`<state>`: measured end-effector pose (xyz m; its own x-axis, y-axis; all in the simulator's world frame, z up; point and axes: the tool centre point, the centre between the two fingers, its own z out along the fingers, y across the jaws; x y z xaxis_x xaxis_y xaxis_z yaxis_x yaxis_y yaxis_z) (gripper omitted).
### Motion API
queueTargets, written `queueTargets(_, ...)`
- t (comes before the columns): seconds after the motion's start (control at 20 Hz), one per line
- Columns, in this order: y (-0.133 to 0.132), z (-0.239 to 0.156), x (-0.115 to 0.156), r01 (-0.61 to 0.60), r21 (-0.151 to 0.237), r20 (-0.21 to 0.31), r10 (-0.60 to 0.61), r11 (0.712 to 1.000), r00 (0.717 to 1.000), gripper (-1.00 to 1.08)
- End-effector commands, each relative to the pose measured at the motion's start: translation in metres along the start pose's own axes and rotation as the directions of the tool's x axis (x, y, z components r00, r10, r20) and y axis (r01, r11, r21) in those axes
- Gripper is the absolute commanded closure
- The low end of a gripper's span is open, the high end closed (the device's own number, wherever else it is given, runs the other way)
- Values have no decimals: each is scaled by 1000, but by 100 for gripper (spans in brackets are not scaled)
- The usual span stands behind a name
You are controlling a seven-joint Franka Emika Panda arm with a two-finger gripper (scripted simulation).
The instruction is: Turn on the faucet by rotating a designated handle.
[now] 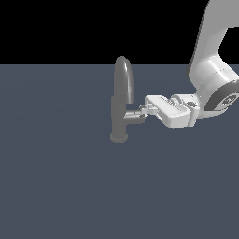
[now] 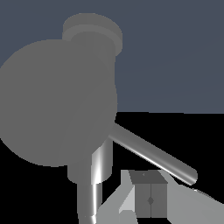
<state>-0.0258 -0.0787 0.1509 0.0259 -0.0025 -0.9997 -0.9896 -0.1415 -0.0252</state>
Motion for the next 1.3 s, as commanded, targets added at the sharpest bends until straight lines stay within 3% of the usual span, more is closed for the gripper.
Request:
queueTargets(0.0, 5, -1, 12, -7, 1, 1, 7, 1000, 1000, 108)
queueTargets(0.4, 24, -2, 64, -25, 2, 6, 25, 1000, 1000, 108)
queueTargets(0.45, 24, -2, 64, -25, 2, 6, 25, 1000, 1000, 108)
queueTargets(0.5, 12, 0, 40, 12, -6, 5, -12, 1000, 1000, 108)
queueTargets(1.25, -3, -1, 95, -16, 0, 6, 16, 1000, 1000, 108)
